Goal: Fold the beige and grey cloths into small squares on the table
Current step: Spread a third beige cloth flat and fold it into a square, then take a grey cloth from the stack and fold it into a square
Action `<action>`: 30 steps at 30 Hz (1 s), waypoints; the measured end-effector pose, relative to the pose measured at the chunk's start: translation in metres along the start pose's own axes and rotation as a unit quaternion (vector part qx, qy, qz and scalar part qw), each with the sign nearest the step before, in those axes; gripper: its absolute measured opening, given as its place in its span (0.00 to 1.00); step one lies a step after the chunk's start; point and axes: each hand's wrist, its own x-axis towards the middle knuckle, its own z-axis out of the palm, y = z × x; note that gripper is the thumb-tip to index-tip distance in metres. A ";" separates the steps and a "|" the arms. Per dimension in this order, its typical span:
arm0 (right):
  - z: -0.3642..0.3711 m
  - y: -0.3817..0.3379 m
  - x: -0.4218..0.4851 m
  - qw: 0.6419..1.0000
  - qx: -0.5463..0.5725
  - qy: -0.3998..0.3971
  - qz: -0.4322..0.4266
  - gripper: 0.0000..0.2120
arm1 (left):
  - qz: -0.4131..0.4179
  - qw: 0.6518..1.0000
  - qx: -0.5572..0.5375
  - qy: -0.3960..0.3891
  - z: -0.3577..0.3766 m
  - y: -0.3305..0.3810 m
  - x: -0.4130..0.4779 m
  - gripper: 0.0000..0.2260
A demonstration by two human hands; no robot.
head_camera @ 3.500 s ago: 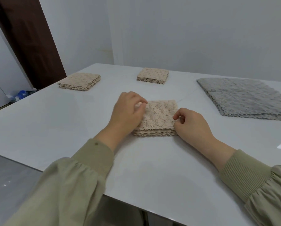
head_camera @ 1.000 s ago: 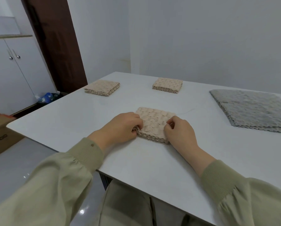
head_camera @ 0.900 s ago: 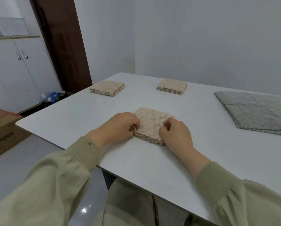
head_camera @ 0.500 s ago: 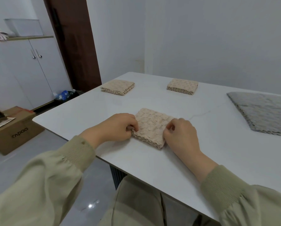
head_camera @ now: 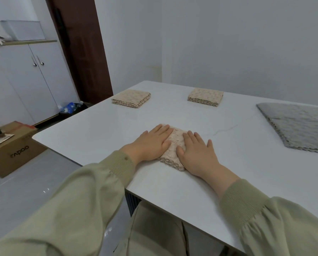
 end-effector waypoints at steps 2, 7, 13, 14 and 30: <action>0.000 0.000 -0.002 1.000 0.015 0.018 -0.004 0.28 | -0.002 1.000 -0.005 -0.012 -0.003 -0.001 0.003 0.24; -0.012 0.015 0.002 0.987 0.099 0.124 0.024 0.24 | -0.014 0.999 0.012 0.032 -0.033 0.020 0.015 0.20; -0.030 0.081 0.011 0.985 0.032 0.147 0.080 0.23 | -0.048 0.994 0.082 0.058 -0.039 0.089 0.060 0.19; -0.034 0.094 0.012 0.985 0.016 0.146 0.088 0.23 | -0.059 0.994 0.071 0.058 -0.035 0.103 0.072 0.19; -0.064 0.241 0.032 0.972 -0.097 0.048 0.211 0.26 | -0.045 0.998 -0.025 0.046 0.030 0.205 0.160 0.23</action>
